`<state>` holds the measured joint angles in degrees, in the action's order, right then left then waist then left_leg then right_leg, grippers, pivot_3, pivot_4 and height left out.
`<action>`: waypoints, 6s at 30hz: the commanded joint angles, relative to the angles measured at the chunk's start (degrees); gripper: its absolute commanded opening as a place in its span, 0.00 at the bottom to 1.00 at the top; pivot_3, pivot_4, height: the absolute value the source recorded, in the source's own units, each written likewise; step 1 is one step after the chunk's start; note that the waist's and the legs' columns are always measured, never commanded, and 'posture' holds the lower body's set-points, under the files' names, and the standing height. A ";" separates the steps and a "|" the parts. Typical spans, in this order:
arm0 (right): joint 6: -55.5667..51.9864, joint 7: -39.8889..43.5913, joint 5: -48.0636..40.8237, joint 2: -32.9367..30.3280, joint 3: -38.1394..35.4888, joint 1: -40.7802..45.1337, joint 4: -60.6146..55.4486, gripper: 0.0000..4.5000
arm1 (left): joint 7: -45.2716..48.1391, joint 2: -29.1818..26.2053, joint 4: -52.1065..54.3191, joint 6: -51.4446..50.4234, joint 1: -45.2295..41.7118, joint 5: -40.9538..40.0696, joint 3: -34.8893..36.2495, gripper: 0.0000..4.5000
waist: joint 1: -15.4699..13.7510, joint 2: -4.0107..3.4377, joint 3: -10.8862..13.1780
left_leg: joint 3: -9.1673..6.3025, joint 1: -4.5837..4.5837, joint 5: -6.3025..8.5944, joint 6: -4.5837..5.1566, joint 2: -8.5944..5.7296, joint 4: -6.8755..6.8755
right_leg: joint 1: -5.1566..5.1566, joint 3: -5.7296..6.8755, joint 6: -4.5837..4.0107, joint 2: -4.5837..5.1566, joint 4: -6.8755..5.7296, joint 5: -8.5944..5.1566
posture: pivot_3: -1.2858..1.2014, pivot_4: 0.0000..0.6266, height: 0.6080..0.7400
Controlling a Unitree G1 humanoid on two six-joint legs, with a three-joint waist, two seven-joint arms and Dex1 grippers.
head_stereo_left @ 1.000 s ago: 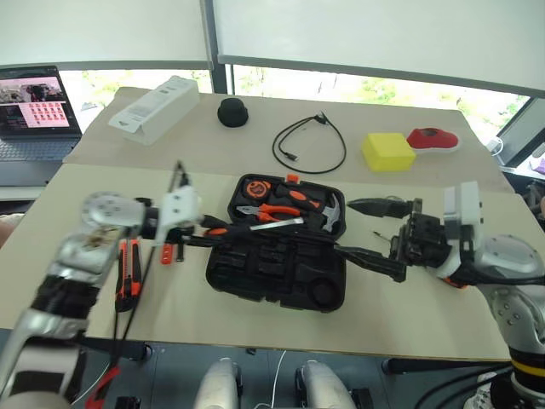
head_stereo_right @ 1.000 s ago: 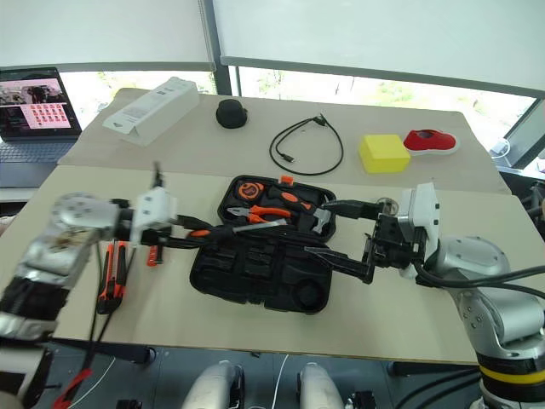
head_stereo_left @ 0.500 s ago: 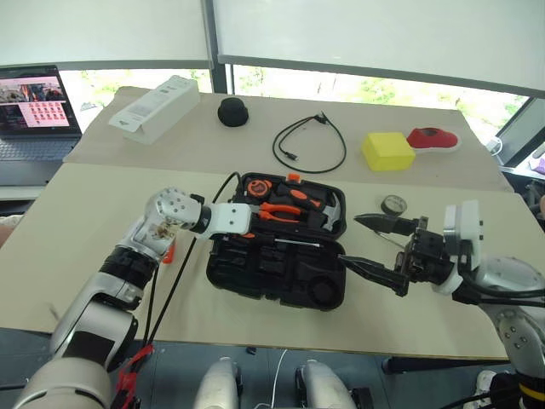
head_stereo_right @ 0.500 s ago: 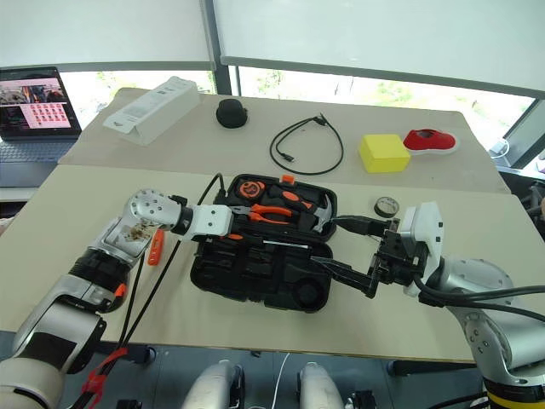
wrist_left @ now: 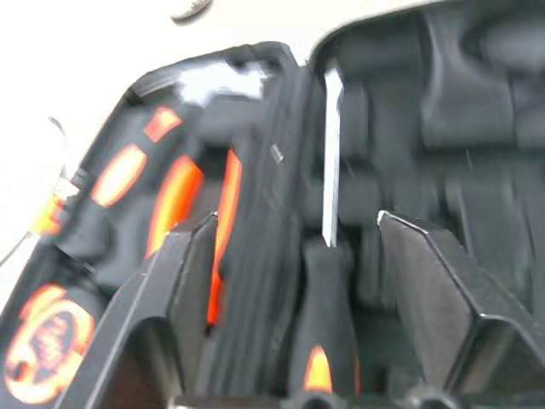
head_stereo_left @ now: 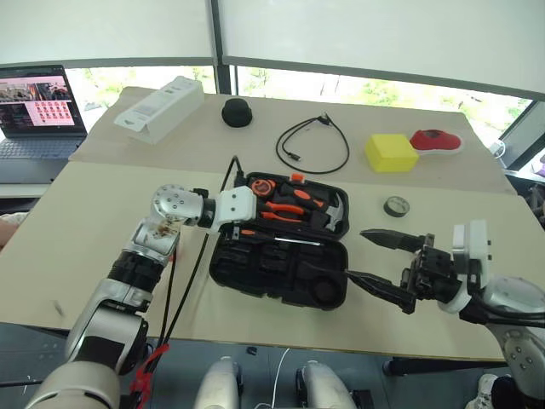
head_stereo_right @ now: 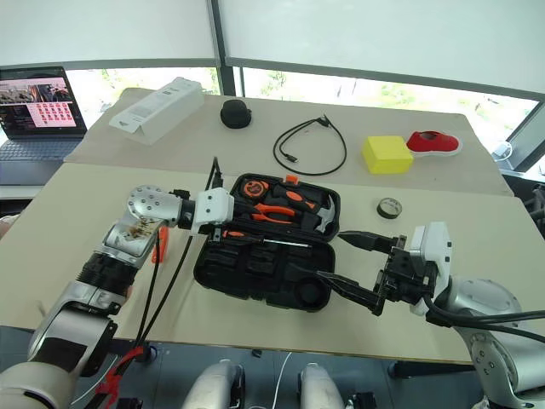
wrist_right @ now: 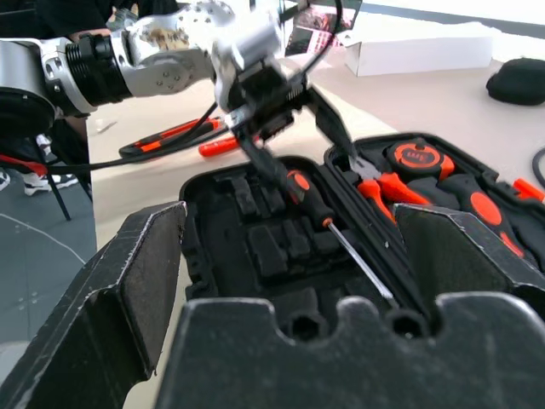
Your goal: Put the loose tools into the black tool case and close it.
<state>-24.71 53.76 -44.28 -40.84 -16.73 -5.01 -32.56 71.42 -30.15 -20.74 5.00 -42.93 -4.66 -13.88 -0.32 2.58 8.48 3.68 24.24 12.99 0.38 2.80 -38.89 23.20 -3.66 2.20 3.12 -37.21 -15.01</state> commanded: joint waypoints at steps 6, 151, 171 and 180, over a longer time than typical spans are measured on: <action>3.48 0.65 0.20 1.22 -2.13 -0.88 0.60 1.00 | -4.30 3.82 -4.24 -5.30 2.91 -2.42 2.76 0.20 | -0.28 -0.02 0.00 | -0.01 0.01 0.00 0.00 -0.03 -0.04 | -0.02 0.00 0.01 0.01 -0.01 0.00 | 0.52 0.24 1.00; 9.19 15.67 31.83 10.56 34.57 42.86 41.12 0.01 | -3.31 -10.12 40.40 -15.64 54.46 -35.60 33.87 1.00 | 1.24 -0.70 -0.04 | 0.21 -0.44 0.11 0.13 0.02 0.62 | 0.08 -0.17 -0.16 0.19 0.11 -0.18 | 0.52 0.24 1.00; 10.23 14.80 40.20 15.98 38.73 45.99 51.23 0.01 | -6.03 -11.31 41.86 -16.67 57.54 -35.37 35.17 1.00 | 1.52 -0.68 -0.06 | 0.28 -0.77 0.11 0.12 0.10 0.64 | -0.11 -0.17 -0.23 0.16 0.04 -0.15 | 0.52 0.24 1.00; 12.95 18.38 25.41 11.81 23.50 39.20 38.35 0.13 | -11.99 -7.66 39.65 -15.09 65.59 -35.90 45.47 1.00 | 1.35 -0.70 -0.04 | 0.19 -0.55 0.11 0.12 0.10 0.66 | 0.06 -0.17 -0.23 0.21 0.07 -0.15 | 0.52 0.24 1.00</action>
<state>-12.38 71.50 -15.07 -26.05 12.56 36.25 11.24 61.73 -39.27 19.67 -11.57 19.94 -40.56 25.55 1.02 1.88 8.44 3.85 23.69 13.11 0.50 2.90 -38.23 23.26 -3.83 1.97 3.34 -37.13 -15.15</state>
